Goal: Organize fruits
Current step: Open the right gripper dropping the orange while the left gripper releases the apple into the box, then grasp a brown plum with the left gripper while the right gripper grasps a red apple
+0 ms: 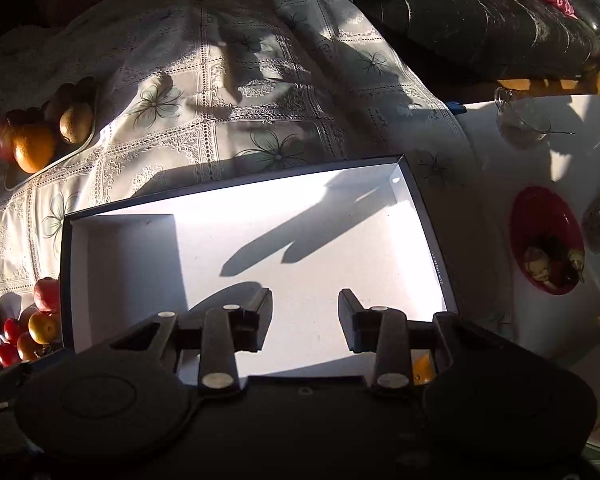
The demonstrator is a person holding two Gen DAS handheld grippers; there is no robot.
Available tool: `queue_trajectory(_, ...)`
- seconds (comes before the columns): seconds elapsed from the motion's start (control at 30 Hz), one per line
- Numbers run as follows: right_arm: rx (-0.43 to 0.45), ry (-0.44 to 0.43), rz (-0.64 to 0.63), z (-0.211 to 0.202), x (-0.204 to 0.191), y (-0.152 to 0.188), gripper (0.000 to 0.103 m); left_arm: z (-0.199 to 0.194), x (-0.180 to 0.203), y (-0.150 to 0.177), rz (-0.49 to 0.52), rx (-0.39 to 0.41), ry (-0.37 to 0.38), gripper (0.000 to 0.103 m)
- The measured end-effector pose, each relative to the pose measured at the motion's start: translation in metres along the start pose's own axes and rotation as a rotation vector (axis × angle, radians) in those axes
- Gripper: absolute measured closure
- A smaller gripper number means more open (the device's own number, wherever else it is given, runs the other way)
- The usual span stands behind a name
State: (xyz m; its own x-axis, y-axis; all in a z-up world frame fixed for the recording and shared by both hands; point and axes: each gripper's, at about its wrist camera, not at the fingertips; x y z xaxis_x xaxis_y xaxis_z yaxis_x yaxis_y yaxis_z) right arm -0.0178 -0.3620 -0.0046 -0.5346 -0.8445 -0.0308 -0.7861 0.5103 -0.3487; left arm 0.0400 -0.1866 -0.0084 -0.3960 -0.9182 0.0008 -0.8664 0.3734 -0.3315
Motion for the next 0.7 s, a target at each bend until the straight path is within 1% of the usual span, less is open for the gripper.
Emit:
queue_trajectory(0.17, 0.006, -0.018, -0.030, -0.007, -0.022, 0.003, 0.065, -0.008, -0.025, 0.000, -0.035, 0.014, -0.009, 0.056)
queue_trajectory(0.37, 0.003, -0.042, -0.089, -0.012, -0.060, 0.008, 0.065, -0.014, -0.059, 0.005, -0.069, 0.020, -0.035, 0.056)
queue_trajectory(0.7, -0.017, -0.122, -0.197, -0.019, -0.130, 0.019, 0.064, -0.015, -0.113, 0.017, -0.125, 0.011, -0.079, 0.056)
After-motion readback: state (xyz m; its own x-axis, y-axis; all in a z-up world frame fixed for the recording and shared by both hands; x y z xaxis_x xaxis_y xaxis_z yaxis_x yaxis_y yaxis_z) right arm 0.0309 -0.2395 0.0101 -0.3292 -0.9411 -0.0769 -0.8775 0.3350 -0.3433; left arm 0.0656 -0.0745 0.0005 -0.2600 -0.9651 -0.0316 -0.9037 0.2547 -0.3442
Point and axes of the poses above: each gripper's, at about its wrist camera, not at the fingertips, and z roughly the way its jaws point, x to its right, y to its underside, and after that the axes turned 1 degree about x, right-handed
